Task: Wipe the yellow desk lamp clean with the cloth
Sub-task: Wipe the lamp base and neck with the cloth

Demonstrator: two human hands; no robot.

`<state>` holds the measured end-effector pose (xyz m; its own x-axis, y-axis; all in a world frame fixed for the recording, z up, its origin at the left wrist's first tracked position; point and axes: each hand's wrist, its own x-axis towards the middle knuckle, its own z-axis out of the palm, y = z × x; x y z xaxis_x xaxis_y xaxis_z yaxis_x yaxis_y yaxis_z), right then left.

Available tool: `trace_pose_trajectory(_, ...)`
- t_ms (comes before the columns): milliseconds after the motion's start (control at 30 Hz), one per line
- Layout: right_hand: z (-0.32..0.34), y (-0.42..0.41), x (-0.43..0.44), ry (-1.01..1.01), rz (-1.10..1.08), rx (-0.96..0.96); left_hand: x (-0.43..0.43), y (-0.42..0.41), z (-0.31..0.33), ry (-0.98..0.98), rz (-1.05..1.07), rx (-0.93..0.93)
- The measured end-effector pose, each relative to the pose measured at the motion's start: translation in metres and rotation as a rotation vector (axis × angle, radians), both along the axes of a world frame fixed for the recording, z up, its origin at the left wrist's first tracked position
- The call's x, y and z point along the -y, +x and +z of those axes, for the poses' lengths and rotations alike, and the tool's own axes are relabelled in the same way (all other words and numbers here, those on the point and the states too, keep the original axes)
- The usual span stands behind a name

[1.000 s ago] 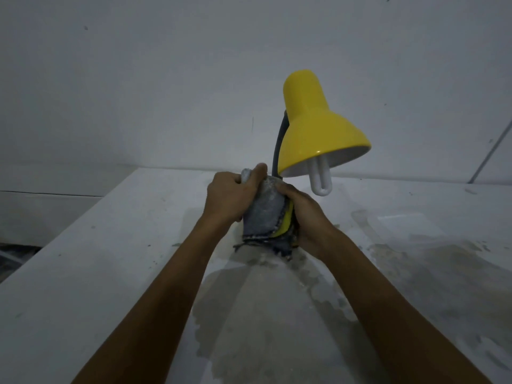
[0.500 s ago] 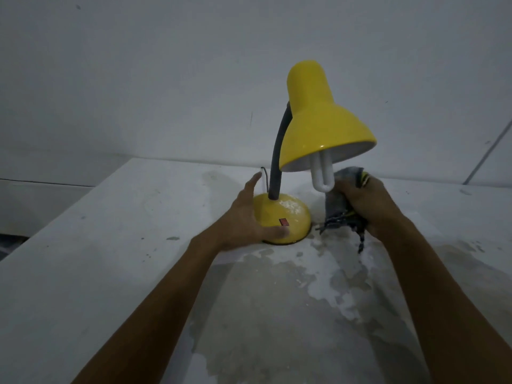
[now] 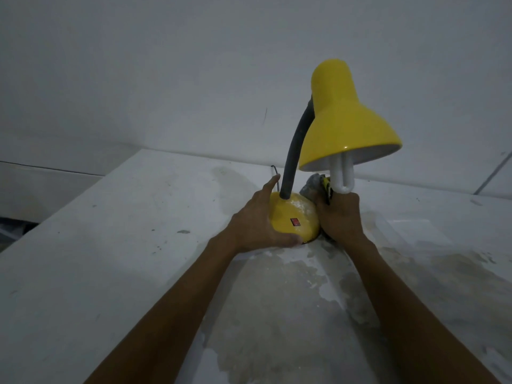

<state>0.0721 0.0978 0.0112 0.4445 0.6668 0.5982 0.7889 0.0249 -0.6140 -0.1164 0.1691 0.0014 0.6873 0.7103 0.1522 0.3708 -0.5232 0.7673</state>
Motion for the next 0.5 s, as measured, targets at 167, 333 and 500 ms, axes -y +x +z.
trace_pose_trajectory(167,0.008,0.005,-0.019,-0.04,0.104,-0.099,-0.001,-0.001,-0.004,0.034,0.029,0.001)
trace_pose_trajectory(333,0.008,0.01,-0.037,-0.269,0.241,-0.002,-0.002,-0.003,-0.003,0.056,0.04,0.013)
trace_pose_trajectory(500,0.01,0.002,-0.01,-0.197,0.342,-0.162,0.001,0.0,-0.002,0.076,0.046,-0.012)
